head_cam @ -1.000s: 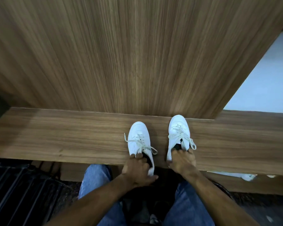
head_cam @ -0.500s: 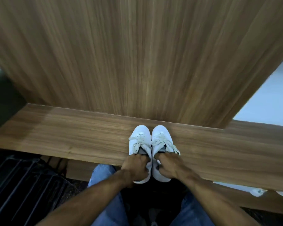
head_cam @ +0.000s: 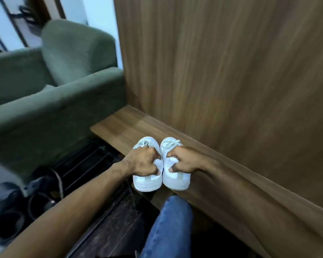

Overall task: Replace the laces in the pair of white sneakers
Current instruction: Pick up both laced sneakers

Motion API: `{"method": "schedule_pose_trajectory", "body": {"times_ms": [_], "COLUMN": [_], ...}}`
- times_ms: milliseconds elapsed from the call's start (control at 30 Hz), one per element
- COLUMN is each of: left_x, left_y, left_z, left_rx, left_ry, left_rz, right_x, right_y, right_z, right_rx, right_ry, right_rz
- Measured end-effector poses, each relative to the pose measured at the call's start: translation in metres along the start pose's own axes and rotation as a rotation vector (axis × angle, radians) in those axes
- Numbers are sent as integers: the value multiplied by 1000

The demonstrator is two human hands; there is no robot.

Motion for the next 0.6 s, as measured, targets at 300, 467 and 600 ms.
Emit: {"method": "schedule_pose_trajectory", "body": {"times_ms": [300,467,600], "left_x": [45,55,52], "left_y": [-10,-39,-53], "left_z": [155,223,263], "left_rx": [-29,8,23], "left_ry": [425,625,720], "left_rz": [-141,-220,-273], "right_x": [-146,-197,-237], "right_y": [-48,-81,-101], "right_z": [100,146,162], "right_rx": [199,365,358], "right_ry": [210,346,391], "right_rz": [46,-44,-49]}}
Point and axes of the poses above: each hand's wrist, its own x-axis away from the middle knuckle, its own y-axis out of the back of the hand, z = x × y, the point moved 6 cm from there along -x, towards the middle knuckle, and after that the axes turned 2 degrees about x, right-handed, at the moved point
